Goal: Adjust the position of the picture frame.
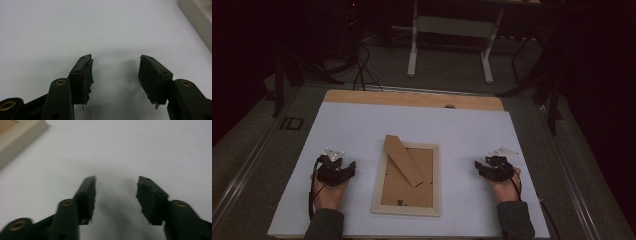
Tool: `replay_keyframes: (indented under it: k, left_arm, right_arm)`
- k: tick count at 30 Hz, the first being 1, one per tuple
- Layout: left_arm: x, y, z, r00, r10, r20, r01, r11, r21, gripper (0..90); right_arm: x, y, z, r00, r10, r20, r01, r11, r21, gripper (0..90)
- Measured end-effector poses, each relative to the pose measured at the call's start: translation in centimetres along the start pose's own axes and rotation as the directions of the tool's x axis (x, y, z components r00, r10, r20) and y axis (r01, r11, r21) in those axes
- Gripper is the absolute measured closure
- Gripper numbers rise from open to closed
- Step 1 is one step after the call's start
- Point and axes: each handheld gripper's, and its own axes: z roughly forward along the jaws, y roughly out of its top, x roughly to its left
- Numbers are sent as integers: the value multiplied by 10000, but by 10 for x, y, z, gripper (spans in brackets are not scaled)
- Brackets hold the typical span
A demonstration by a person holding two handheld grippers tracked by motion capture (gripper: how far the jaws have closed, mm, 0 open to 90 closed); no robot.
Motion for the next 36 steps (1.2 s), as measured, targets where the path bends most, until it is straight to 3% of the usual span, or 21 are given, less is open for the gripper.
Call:
replay_keyframes:
  k: [2,4,5,10,13,17,20,22,27,28,29,32,35,36]
  left_arm:
    - [2,-1,-2,10000,-32,-45,32,10000,-63,522]
    - [7,-1,-7,9972,-493,567,509,9983,-269,533]
    - [10,-1,-12,9926,-764,941,797,9963,-322,547]
    - [9,1,-24,9832,-435,1772,524,9976,-456,576]
    - [6,1,-29,9808,44,1948,83,9979,-643,609]
    - [3,-1,-34,9744,227,2237,-28,9961,-887,643]
    - [3,-2,-35,9675,171,2524,46,9964,-851,665]
    - [2,-3,-36,9587,201,2836,36,9966,-828,693]
    - [-2,-6,-37,9429,444,3302,-173,9963,-846,721]
    - [-2,-6,-37,9429,444,3302,-173,9963,-846,721]
    - [-5,-8,-39,9391,643,3377,-382,9958,-834,721]
    - [-6,-10,-40,9337,738,3503,-480,9955,-817,763]
    - [-6,-12,-40,9366,784,3415,-547,9954,-784,821]
    - [-7,-13,-41,9348,814,3457,-579,9953,-776,848]
  right_arm:
    - [1,1,-2,9999,-45,-115,44,9999,-102,546]
    - [2,1,-3,9998,-123,-142,121,9998,-141,554]
    - [2,1,-3,9998,-147,-159,144,9998,-159,557]
    - [6,3,-7,9995,-227,-234,220,9993,-293,583]
    - [9,4,-9,9984,-344,-451,331,9990,-299,645]
    - [12,5,-9,9983,-323,-484,308,9990,-318,684]
    - [14,6,-10,9985,-177,-514,158,9992,-371,671]
    - [16,7,-10,9987,-120,-495,100,9991,-407,673]
    - [21,9,-8,9982,-225,-558,202,9989,-429,702]
    - [21,9,-8,9982,-225,-558,202,9989,-429,702]
    - [22,11,-7,9978,-259,-609,235,9989,-400,723]
    - [27,17,-5,9967,-271,-762,238,9988,-438,830]
    - [31,21,-5,9950,-212,-973,161,9985,-528,895]
    - [32,22,-5,9945,-200,-1024,145,9984,-548,897]
